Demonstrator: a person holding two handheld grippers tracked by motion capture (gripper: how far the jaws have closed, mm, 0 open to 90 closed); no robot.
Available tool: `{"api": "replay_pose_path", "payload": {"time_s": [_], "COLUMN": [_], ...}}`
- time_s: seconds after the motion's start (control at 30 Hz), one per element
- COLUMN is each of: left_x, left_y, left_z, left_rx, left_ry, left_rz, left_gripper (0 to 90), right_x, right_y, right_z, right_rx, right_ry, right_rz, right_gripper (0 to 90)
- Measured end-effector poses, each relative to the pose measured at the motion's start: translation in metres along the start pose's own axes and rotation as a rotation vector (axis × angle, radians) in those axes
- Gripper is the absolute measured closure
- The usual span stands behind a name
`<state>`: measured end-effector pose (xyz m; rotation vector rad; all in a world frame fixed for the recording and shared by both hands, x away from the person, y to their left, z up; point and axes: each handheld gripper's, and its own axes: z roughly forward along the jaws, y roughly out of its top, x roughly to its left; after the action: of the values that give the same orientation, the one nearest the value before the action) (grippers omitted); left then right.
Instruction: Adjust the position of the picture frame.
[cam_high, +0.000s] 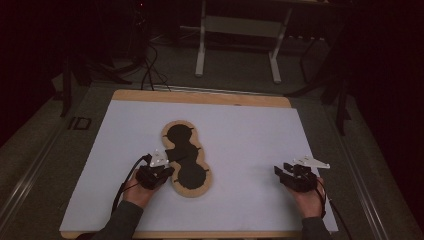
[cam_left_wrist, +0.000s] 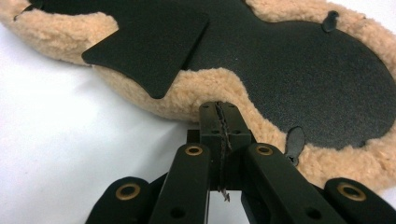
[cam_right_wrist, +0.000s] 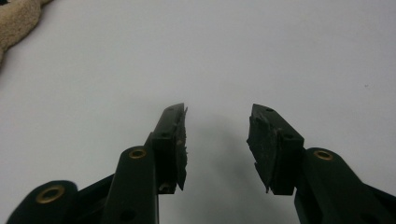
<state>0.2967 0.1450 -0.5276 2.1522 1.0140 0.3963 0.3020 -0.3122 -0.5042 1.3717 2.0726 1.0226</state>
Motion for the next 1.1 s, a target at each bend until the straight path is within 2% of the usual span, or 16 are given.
{"api": "replay_pose_path", "payload": {"time_s": [0.33, 0.5, 0.73, 0.93, 1.1], "left_x": [-0.010, -0.015, -0.024, -0.029, -0.040], "left_y": [0.004, 0.007, 0.011, 0.014, 0.019], "left_z": [0.005, 0.009, 0.013, 0.018, 0.023], "left_rx": [-0.005, -0.007, -0.005, -0.011, -0.014], "left_ry": [-0.023, -0.054, -0.051, -0.076, -0.062], "left_rz": [0.017, 0.012, 0.037, 0.043, 0.074], "left_gripper": [90.0, 90.0, 90.0, 90.0, 90.0], "right_x": [0.000, -0.001, -0.001, -0.002, -0.002], "right_y": [0.000, 0.000, 0.000, -0.001, -0.001], "right_z": [0.000, 0.000, 0.000, 0.000, 0.001], "right_rx": [-0.002, -0.003, -0.004, 0.000, 0.002], "right_ry": [0.001, 0.002, 0.002, 0.003, 0.004], "right_rz": [0.000, 0.001, 0.004, 0.006, 0.006], "right_gripper": [55.5, 55.3, 55.0, 54.6, 54.3]}}
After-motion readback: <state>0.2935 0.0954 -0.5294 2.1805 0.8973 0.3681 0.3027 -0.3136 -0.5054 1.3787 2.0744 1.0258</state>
